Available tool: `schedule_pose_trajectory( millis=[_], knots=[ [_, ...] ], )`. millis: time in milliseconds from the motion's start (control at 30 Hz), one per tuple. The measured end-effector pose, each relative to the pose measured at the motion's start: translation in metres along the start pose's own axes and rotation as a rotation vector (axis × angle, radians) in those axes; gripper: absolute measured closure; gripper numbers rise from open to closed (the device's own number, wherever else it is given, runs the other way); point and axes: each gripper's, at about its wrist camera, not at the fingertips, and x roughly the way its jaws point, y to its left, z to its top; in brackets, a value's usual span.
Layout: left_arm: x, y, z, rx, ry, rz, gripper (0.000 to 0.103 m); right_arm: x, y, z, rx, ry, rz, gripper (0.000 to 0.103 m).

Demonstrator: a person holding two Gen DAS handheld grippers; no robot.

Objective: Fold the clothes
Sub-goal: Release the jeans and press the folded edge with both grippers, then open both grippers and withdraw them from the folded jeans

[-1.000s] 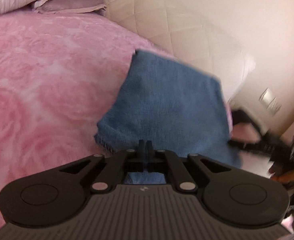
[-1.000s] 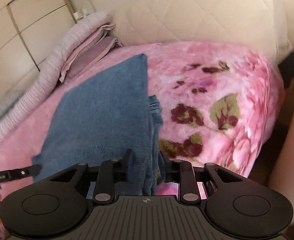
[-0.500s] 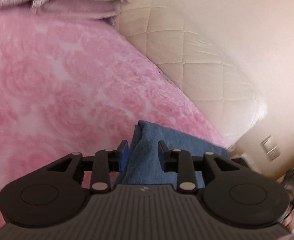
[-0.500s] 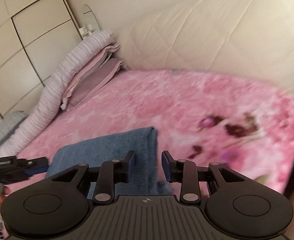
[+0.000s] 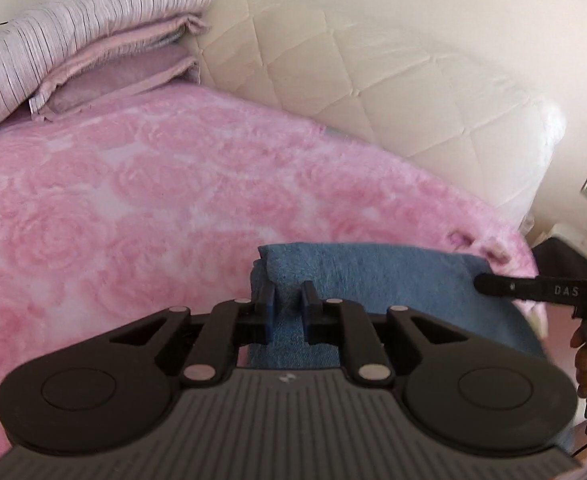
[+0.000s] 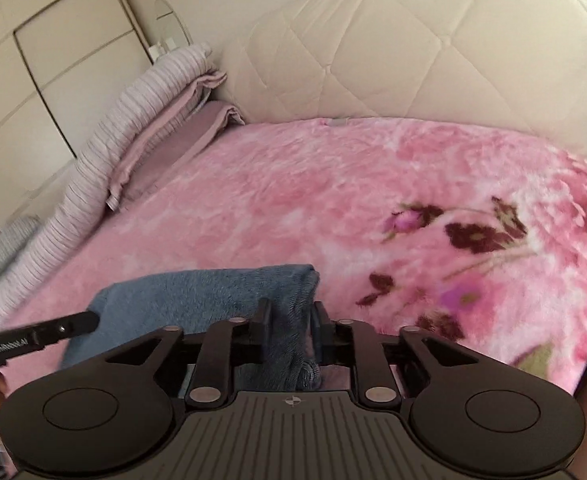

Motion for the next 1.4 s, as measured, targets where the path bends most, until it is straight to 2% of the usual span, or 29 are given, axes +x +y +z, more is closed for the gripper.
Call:
schedule_pose_trajectory(
  millis=[100, 233, 333, 400, 467, 667, 767, 900, 967, 1067, 1167, 1233, 1300, 1400],
  knots=[
    [-0.007, -0.005, 0.013, 0.018, -0.033, -0.025, 0.097, -0.021, 0.009, 0.012, -0.028, -0.06, -0.046, 0.083],
    [0.007, -0.018, 0.02, 0.057, -0.012, -0.066, 0.097, -0.021, 0.048, 0.016, -0.234, -0.13, -0.103, 0.083],
    [0.034, -0.027, 0.014, 0.089, 0.056, -0.03, 0.097, 0.006, 0.07, 0.01, -0.395, -0.081, -0.158, 0.084],
    [0.046, -0.028, 0.011, 0.097, 0.081, -0.011, 0.097, 0.028, 0.07, 0.0, -0.441, 0.0, -0.208, 0.086],
    [0.058, -0.027, 0.01, 0.095, 0.104, 0.002, 0.097, 0.044, 0.06, -0.008, -0.443, 0.055, -0.2, 0.087],
    [0.071, -0.02, 0.012, 0.071, 0.14, 0.027, 0.096, 0.054, 0.023, 0.005, -0.226, 0.092, -0.088, 0.087],
    [0.045, -0.024, 0.015, 0.084, 0.119, 0.029, 0.097, 0.038, 0.022, 0.016, -0.17, 0.073, -0.059, 0.086],
    [-0.014, -0.015, 0.006, 0.066, 0.093, 0.055, 0.098, -0.028, 0.035, 0.01, -0.151, -0.013, -0.058, 0.086],
    [-0.049, -0.016, -0.008, 0.066, 0.083, 0.065, 0.098, -0.063, 0.048, -0.004, -0.181, -0.048, -0.072, 0.086],
    [-0.096, -0.027, -0.037, 0.059, 0.077, 0.049, 0.098, -0.101, 0.07, -0.041, -0.223, -0.046, -0.09, 0.086],
    [-0.114, -0.043, -0.072, 0.045, 0.109, 0.04, 0.097, -0.113, 0.089, -0.081, -0.262, -0.01, -0.116, 0.086],
    [-0.105, -0.046, -0.093, 0.008, 0.187, 0.097, 0.097, -0.105, 0.094, -0.103, -0.272, 0.035, -0.148, 0.086],
    [-0.099, -0.047, -0.101, -0.017, 0.206, 0.146, 0.097, -0.093, 0.095, -0.121, -0.299, 0.057, -0.181, 0.086],
    [-0.101, -0.057, -0.096, -0.013, 0.226, 0.209, 0.097, -0.082, 0.104, -0.112, -0.311, 0.121, -0.211, 0.086]
  ],
)
